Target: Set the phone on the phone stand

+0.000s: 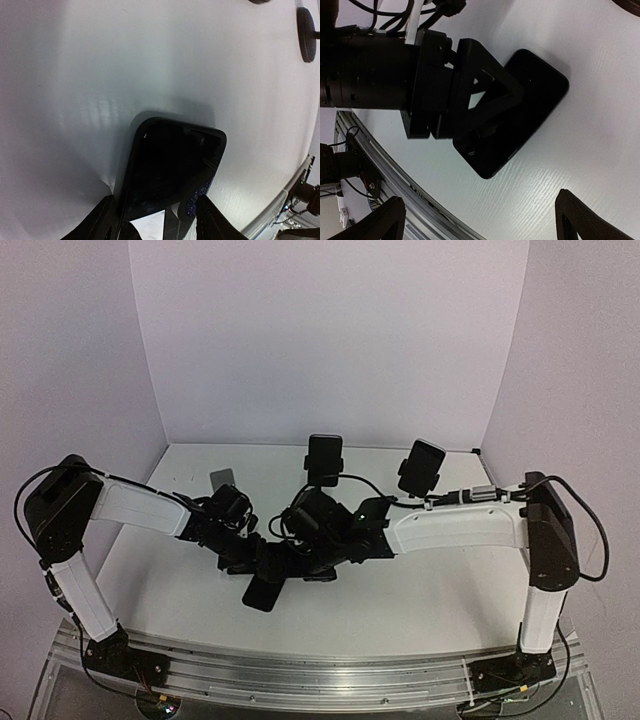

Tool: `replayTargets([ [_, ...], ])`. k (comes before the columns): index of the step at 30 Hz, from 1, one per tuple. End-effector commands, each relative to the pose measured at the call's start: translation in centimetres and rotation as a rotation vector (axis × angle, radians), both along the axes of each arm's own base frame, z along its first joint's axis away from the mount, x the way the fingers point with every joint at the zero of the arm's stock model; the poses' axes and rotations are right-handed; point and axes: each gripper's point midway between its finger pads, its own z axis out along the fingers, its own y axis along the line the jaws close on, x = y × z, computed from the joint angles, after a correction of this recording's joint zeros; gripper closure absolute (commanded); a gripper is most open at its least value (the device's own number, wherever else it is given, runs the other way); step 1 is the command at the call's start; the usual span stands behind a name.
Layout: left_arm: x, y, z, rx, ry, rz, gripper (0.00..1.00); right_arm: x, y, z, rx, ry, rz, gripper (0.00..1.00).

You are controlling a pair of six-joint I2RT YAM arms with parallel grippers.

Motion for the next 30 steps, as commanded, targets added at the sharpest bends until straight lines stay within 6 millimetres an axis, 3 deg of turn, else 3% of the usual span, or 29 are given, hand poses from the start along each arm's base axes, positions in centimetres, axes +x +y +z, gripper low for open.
replayTargets([
  [1,-2.7,-1.6,-0.4,-0.114,0.118,-0.073,0.47,0.4,0.1,-1.1,-0.057,-0.006,-0.092,0.02],
  [8,-3.1,-2.2,0.6,-0.136,0.187,-0.054,0.45,-0.4,-2.0,-2.4,-0.107,0.04,-0.236,0.02],
  [12,-2.3,-1.0,1.2,-0.127,0.248,0.017,0.43,-0.2,-0.9,-3.3,-0.107,0.055,-0.275,0.02],
  [16,-1.2,0.1,3.4,-0.144,0.212,0.007,0.36,0.8,-0.2,-4.5,-0.136,0.055,-0.345,0.02],
  [22,1.4,3.7,5.9,-0.193,0.116,0.069,0.29,3.0,0.6,-5.0,-0.203,-0.014,-0.412,0.02],
  [26,3.3,6.9,5.2,-0.125,0.018,0.093,0.28,4.6,1.8,-6.0,-0.271,-0.083,-0.43,0.02],
  [28,3.3,7.6,4.7,-0.085,-0.007,0.078,0.28,5.1,2.7,-5.6,-0.302,-0.128,-0.434,0.02],
  [30,2.9,8.3,4.0,-0.05,0.006,0.09,0.27,5.2,2.4,-6.3,-0.371,-0.185,-0.444,0.02],
])
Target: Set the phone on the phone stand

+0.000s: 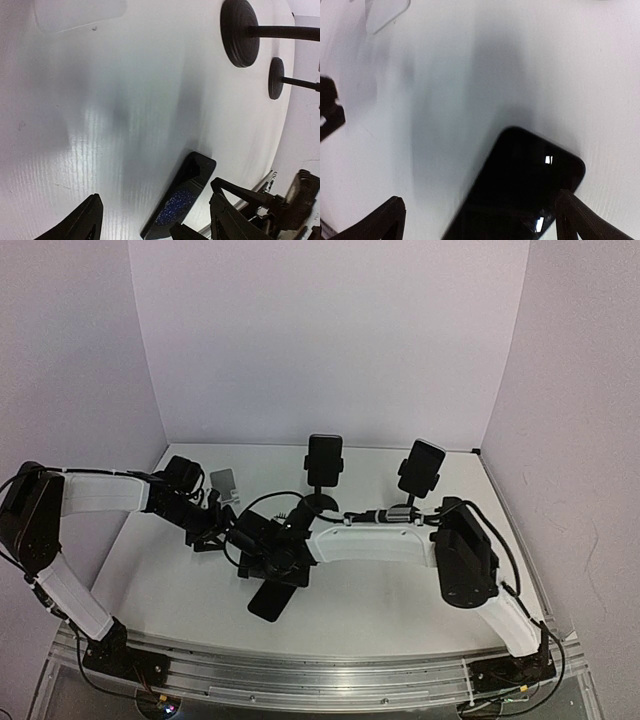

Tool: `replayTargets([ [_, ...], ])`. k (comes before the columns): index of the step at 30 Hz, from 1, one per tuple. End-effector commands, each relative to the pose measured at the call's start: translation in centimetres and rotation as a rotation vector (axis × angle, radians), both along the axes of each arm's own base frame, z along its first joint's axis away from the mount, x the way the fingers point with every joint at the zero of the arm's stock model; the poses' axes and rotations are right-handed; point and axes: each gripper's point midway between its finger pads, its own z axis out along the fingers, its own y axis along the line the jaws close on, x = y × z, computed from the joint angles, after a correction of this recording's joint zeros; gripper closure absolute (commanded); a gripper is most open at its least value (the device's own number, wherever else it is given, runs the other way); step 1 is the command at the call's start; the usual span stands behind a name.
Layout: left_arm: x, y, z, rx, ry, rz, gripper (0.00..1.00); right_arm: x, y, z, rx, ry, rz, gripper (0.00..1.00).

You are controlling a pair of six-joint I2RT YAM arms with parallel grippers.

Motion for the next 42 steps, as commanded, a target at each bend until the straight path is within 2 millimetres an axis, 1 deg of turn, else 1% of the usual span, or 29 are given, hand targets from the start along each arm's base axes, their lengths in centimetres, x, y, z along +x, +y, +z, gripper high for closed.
replayTargets([
  [1,-1.2,1.8,-1.8,0.112,-0.019,-0.034,0.27,0.6,-1.1,-0.4,-0.174,-0.11,-0.042,0.02],
  [4,-1.6,2.3,-2.5,0.132,-0.007,-0.02,0.27,0.6,-1.1,-2.1,-0.212,-0.122,-0.033,0.02],
  [6,-1.7,2.3,-2.7,0.132,0.001,-0.016,0.27,0.4,-0.9,-3.4,-0.245,-0.112,0.01,0.02],
  [9,-1.6,2.3,-2.7,0.132,0.002,-0.013,0.27,-0.6,-1.0,-4.2,-0.306,-0.114,0.076,0.02],
  [12,-1.1,2.4,-2.7,0.13,-0.004,0.001,0.27,-1.4,-1.7,-4.2,-0.37,-0.128,0.128,0.02],
  [16,-0.7,2.4,-2.6,0.126,0.002,0.018,0.27,-2.7,-3.9,-3.6,-0.476,-0.138,0.188,0.02],
  [19,-0.3,2.5,-2.7,0.13,0.002,0.021,0.27,-3.5,-6.0,-3.6,-0.549,-0.136,0.232,0.02],
  [23,0.2,2.4,-2.6,0.129,-0.004,0.023,0.27,-3.7,-7.5,-3.0,-0.609,-0.143,0.29,0.02],
  [26,0.6,2.2,-2.3,0.123,-0.014,0.02,0.27,-3.9,-8.3,-2.0,-0.62,-0.146,0.309,0.02],
  [29,0.8,2.0,-2.2,0.118,-0.028,0.012,0.27,-4.5,-8.2,-1.1,-0.572,-0.117,0.325,0.02],
  [31,0.9,1.9,-2.2,0.114,-0.03,0.009,0.26,-5.0,-7.5,-0.4,-0.482,-0.066,0.327,0.02],
  [33,0.9,1.9,-2.1,0.108,-0.032,0.009,0.26,-5.7,-6.9,0.0,-0.374,0.021,0.314,0.02],
  [35,0.9,1.8,-2.0,0.104,-0.036,0.011,0.26,-6.1,-6.8,0.4,-0.283,0.107,0.248,0.02],
  [37,0.9,1.8,-1.9,0.101,-0.043,0.01,0.26,-6.5,-7.1,0.7,-0.231,0.155,0.163,0.02],
  [39,0.9,1.8,-1.8,0.096,-0.048,0.01,0.26,-7.1,-7.0,1.0,-0.191,0.191,0.114,0.02],
  [42,0.8,1.7,-1.8,0.088,-0.048,0.014,0.26,-7.5,-6.4,0.6,-0.177,0.216,0.127,0.02],
])
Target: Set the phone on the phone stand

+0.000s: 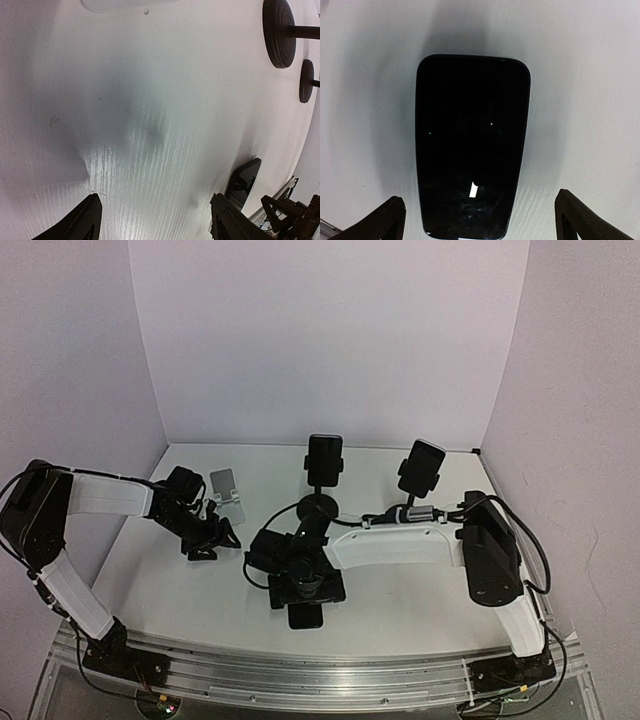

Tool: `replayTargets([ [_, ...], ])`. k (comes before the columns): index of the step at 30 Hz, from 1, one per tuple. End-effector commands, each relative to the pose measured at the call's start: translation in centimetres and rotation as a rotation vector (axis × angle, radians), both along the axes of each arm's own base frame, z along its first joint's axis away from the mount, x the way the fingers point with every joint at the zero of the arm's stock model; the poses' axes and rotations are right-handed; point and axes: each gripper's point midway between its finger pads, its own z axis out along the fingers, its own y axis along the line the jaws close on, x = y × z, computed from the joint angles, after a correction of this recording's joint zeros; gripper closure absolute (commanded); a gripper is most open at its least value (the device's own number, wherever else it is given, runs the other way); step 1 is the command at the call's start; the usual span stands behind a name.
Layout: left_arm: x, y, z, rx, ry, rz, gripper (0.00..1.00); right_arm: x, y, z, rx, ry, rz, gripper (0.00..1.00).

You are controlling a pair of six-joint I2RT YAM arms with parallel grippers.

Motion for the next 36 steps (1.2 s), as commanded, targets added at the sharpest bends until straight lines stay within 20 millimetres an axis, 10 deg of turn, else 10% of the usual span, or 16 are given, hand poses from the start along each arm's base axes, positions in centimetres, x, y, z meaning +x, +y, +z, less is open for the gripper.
replayTargets([
  [1,1.2,-0.5,1.4,-0.037,-0.057,0.005,0.26,-1.7,1.9,1.6,0.122,0.093,-0.05,0.02],
  [18,1.1,-0.7,1.8,-0.058,-0.062,0.009,0.26,-2.1,0.3,-5.1,-0.011,0.154,-0.065,0.02],
  [23,1.2,-0.8,2.0,-0.06,-0.064,0.006,0.26,-2.2,-0.3,-6.0,-0.027,0.155,-0.066,0.22],
  [28,1.5,-1.3,2.7,-0.076,-0.092,-0.026,0.26,-1.2,0.5,-4.6,0.013,0.1,-0.039,0.52],
  [36,1.1,-3.6,4.6,-0.16,-0.2,-0.213,0.26,2.1,2.5,1.3,0.155,-0.165,0.025,0.57],
])
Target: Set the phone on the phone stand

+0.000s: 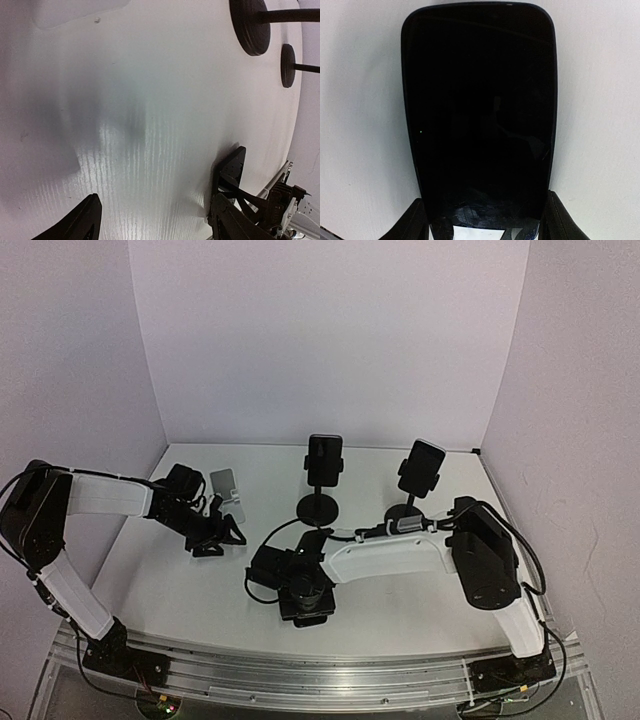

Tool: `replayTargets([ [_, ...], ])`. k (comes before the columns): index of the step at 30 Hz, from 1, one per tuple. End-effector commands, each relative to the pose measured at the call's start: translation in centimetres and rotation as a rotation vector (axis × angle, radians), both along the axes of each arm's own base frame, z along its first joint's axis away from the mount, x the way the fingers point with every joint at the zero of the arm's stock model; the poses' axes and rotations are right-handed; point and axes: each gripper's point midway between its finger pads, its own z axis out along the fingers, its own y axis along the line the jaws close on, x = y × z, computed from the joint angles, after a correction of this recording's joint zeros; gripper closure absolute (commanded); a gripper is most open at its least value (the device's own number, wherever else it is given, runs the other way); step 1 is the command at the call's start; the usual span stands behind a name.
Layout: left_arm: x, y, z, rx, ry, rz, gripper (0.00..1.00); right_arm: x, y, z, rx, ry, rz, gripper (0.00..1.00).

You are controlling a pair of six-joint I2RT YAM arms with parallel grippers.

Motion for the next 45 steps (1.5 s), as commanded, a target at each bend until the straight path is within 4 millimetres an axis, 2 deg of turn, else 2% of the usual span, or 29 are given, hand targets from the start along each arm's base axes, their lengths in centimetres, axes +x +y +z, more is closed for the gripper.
replayTargets([
  [1,0.5,-2.5,3.8,-0.111,-0.173,-0.17,0.25,3.4,2.4,5.1,0.164,-0.255,0.028,0.57],
  [4,-0.8,-3.8,5.3,-0.199,-0.239,-0.264,0.25,4.2,2.3,7.2,0.222,-0.357,0.028,0.57],
  [7,-2.0,-4.5,6.1,-0.26,-0.289,-0.338,0.24,4.6,2.0,8.0,0.245,-0.424,0.044,0.56],
  [11,-1.6,-5.7,8.4,-0.304,-0.398,-0.474,0.23,4.4,2.6,8.4,0.203,-0.492,0.185,0.56],
  [13,-1.3,-6.3,10.8,-0.342,-0.492,-0.59,0.23,4.2,2.6,8.6,0.168,-0.53,0.258,0.56],
  [15,-2.0,-6.4,11.9,-0.338,-0.553,-0.725,0.23,4.3,2.2,9.0,0.135,-0.577,0.309,0.56],
  [19,-4.6,-6.3,12.8,-0.396,-0.489,-0.912,0.24,4.4,2.0,10.8,0.136,-0.684,0.39,0.56],
  [20,-4.8,-6.4,13.2,-0.411,-0.47,-0.936,0.25,4.5,1.8,11.1,0.127,-0.705,0.409,0.56],
  [24,-5.9,-6.2,12.6,-0.364,-0.371,-1.009,0.27,4.6,2.4,12.4,0.105,-0.778,0.464,0.57],
  [30,-5.0,-7.5,12.9,-0.306,-0.359,-1.015,0.26,4.6,3.6,13.0,0.093,-0.81,0.522,0.57],
  [35,-5.3,-7.5,12.5,-0.325,-0.274,-1.014,0.35,4.7,4.2,13.8,0.104,-0.836,0.538,0.57],
  [43,-4.5,-7.8,11.4,-0.307,-0.255,-0.995,0.45,4.5,5.2,15.0,0.136,-0.871,0.547,0.57],
  [45,-4.5,-7.9,11.4,-0.311,-0.253,-0.996,0.5,4.6,5.3,15.3,0.14,-0.878,0.551,0.58],
])
